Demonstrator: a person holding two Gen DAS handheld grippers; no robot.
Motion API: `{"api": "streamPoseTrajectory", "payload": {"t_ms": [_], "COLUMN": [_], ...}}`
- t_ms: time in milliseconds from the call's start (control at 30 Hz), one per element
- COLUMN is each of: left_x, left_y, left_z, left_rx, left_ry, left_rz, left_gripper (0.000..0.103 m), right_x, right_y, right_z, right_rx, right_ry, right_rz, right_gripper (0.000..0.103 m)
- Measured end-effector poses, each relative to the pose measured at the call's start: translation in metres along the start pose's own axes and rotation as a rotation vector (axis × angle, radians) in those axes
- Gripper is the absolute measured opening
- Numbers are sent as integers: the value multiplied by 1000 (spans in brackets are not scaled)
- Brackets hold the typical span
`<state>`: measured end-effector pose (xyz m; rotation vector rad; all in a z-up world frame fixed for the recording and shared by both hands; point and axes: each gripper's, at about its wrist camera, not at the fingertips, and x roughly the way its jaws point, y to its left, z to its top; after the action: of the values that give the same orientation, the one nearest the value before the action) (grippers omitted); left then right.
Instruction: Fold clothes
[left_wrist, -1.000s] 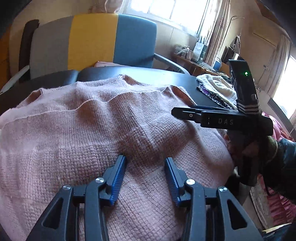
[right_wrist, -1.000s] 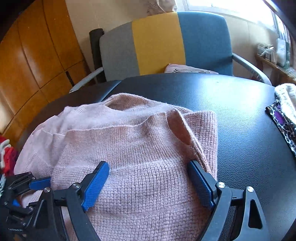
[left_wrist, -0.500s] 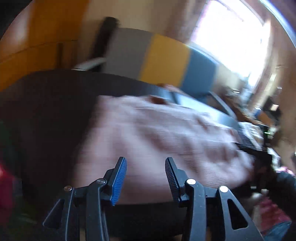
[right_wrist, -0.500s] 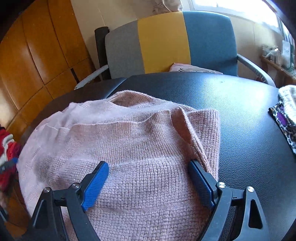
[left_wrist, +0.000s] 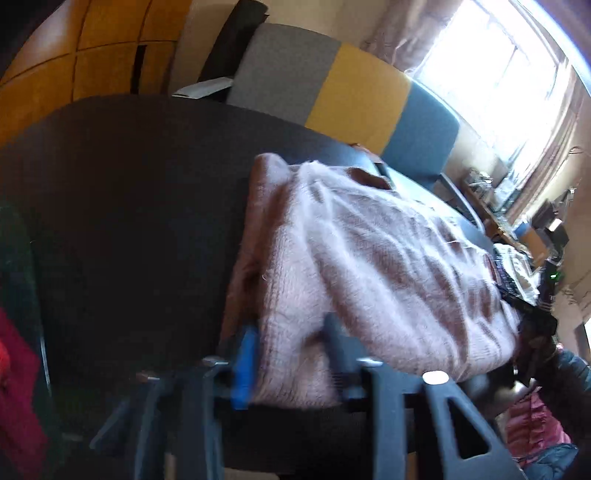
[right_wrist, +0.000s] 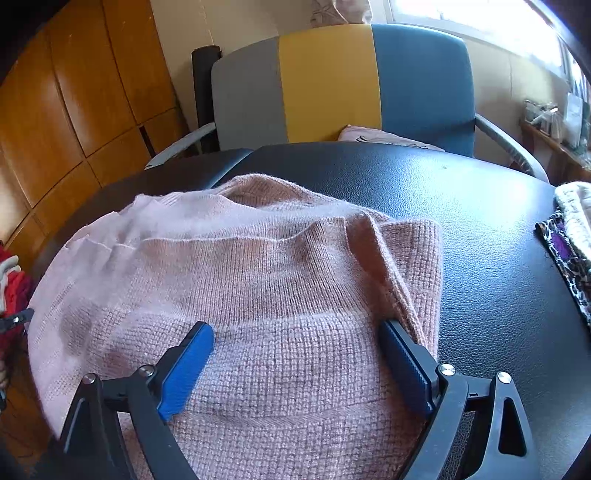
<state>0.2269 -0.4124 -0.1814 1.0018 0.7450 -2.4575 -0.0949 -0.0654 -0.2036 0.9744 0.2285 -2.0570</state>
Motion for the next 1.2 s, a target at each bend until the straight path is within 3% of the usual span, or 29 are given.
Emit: {"api": "streamPoseTrajectory", "payload": {"t_ms": [167,300,433,567,700,833,967,1067,1200], "left_x": [-21,-31,-31,-32,-35,-8,34,61,77], "left_y": [-6,9,17,-6,-38,-71,-83,-76,-50], "left_z": [-8,-29,-34,-10,25,44,56,74,74], "left_rx": [66,37,-36,22,76,175,236,209,122], "left_ry": [3,39,35,-8,-112,-99,-46,-25,-31], "left_rz": [21,56,46,128,57,33,96,152,137], "left_gripper": [5,5,6,12,20,22,22,24,34], "right_x": [-1,-1,1,1,2,3,4,4,5], "right_y": [-1,0,-1,-2,1,0,0,0,-2], "right_z": [0,1,1,1,0,1,1,1,2], "right_rx": [0,-10,-11,-17,-28,-27,-28,-26,-18], "right_ry": [0,5,9,8,9,7,7,7,8], "right_rz": [4,15,30,23,12,15,15,16,28], "right_gripper": [94,95,97,97,97,97,97,97,98]}}
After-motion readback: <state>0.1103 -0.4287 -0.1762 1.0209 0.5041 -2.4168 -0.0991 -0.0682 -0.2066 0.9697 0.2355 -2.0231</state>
